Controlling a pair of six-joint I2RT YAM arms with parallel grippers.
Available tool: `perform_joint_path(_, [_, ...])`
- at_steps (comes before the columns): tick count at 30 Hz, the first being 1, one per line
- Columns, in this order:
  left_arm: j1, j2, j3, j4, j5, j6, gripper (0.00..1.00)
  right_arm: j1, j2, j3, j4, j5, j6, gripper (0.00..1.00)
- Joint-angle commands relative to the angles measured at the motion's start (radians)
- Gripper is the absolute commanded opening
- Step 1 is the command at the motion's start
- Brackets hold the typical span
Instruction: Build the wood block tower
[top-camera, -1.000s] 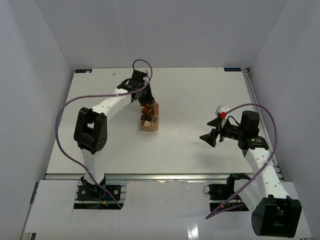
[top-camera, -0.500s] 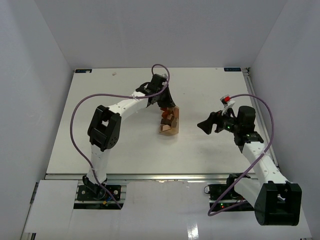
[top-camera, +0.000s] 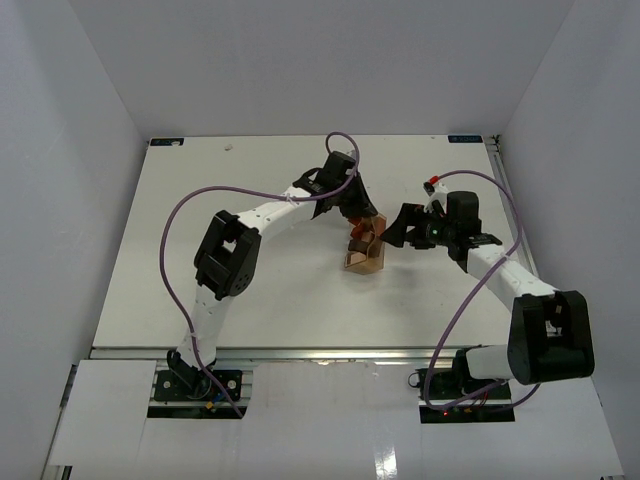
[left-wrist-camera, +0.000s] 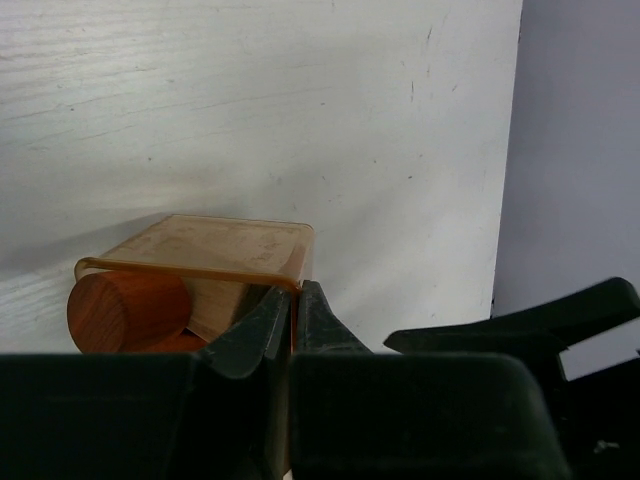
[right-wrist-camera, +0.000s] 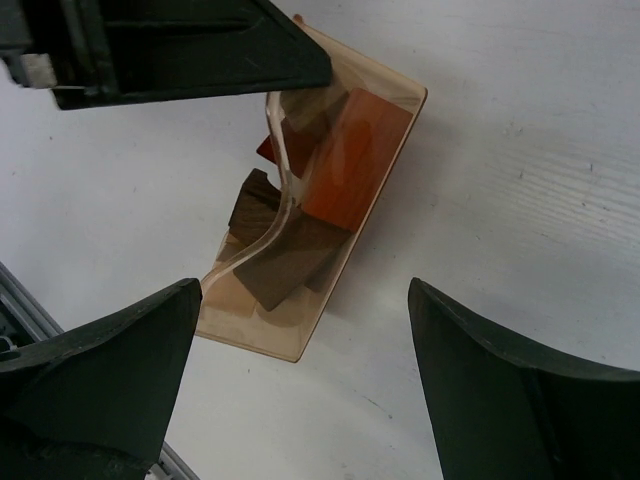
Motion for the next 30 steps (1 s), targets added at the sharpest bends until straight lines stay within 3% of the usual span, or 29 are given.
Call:
perform_joint_path(1, [-0.006,-0.013,0.038,0.069,0.042,-0.031,0.00,0.006,0.077,0.077,-0.016,-0.002,0.053,0.90])
perform_joint_path(21, [-0.029,0.024,0.078,0.078,0.069,-0.042,0.00,0.026,0.235,0.155,-0.005,0.057,0.118,0.97])
perform_joint_path(30, [-0.030,0.031,0.082,0.078,0.064,-0.045,0.00,0.026,0.265,0.162,-0.004,0.046,0.094,0.65])
